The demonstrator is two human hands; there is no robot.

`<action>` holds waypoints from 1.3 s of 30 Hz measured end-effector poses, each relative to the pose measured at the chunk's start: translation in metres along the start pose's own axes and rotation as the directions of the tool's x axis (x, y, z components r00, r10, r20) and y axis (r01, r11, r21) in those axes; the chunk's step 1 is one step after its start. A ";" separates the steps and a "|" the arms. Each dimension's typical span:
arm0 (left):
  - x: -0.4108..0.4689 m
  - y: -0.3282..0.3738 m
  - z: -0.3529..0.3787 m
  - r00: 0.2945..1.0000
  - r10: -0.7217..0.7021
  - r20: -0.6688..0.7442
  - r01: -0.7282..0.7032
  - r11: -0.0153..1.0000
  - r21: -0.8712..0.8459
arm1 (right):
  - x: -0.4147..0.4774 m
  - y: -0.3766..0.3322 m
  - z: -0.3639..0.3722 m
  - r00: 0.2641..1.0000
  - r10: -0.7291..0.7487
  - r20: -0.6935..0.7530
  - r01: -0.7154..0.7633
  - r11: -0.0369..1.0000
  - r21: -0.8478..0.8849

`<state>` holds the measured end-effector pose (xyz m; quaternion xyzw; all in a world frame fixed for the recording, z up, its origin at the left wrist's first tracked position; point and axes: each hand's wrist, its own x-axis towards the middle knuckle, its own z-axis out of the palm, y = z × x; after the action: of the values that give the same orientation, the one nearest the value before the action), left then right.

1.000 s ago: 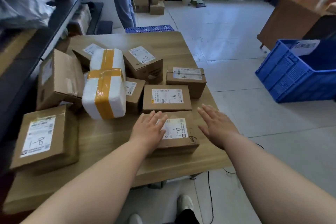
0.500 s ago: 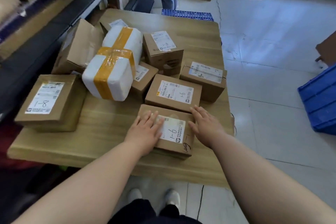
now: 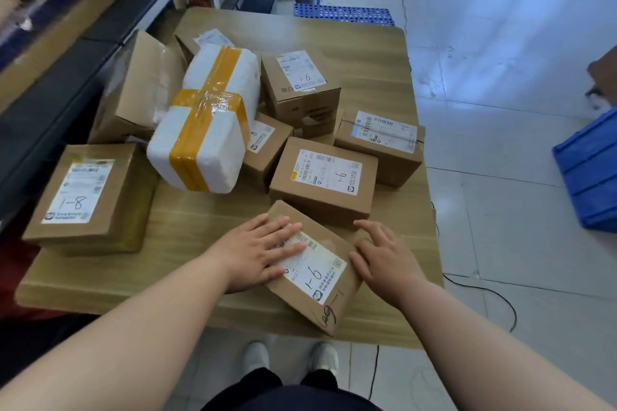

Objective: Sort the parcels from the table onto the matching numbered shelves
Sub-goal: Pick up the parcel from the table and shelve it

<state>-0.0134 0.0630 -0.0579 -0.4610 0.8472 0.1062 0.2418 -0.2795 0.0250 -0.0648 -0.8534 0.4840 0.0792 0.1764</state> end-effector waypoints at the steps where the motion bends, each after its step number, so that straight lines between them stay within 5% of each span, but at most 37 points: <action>1: -0.002 -0.001 0.002 1.000 -0.012 -0.005 0.012 1.000 -0.004 | -0.002 -0.002 0.003 1.000 0.001 -0.001 -0.001 1.000 0.013; 5: -0.010 -0.009 0.015 0.977 -0.203 -0.060 0.197 0.976 -0.099 | -0.006 -0.013 0.007 0.999 -0.027 0.026 0.027 0.999 0.019; 11: -0.014 -0.008 0.022 0.825 -0.555 -0.103 0.480 0.786 -0.389 | 0.003 -0.038 0.010 0.988 -0.114 0.105 0.117 0.993 -0.022; 16: -0.028 0.010 0.025 0.798 -0.575 -0.179 0.424 0.748 -0.510 | 0.014 -0.051 0.006 0.983 -0.143 0.112 0.147 0.989 -0.031; 23: -0.058 0.044 0.058 0.728 -0.685 -0.041 0.524 0.593 -0.611 | 0.035 -0.060 0.012 0.986 -0.065 0.153 0.015 0.952 0.307; 28: -0.058 0.064 0.068 0.655 -0.748 0.108 0.550 0.373 -0.747 | 0.028 -0.067 0.025 0.968 -0.062 0.243 -0.057 0.889 0.454; 33: -0.049 0.078 0.069 0.636 -0.723 0.270 0.386 -0.005 -0.923 | 0.025 -0.065 0.036 0.927 0.003 0.376 -0.302 0.604 0.738; 39: -0.050 0.100 0.058 0.592 -0.753 0.286 0.259 -0.158 -0.953 | 0.017 -0.068 0.037 0.939 -0.023 0.343 -0.276 0.542 0.794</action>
<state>-0.0557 0.1786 -0.0867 -0.8073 0.3150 0.4222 -0.2659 -0.2115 0.0576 -0.0893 -0.6056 0.4900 -0.0125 0.6269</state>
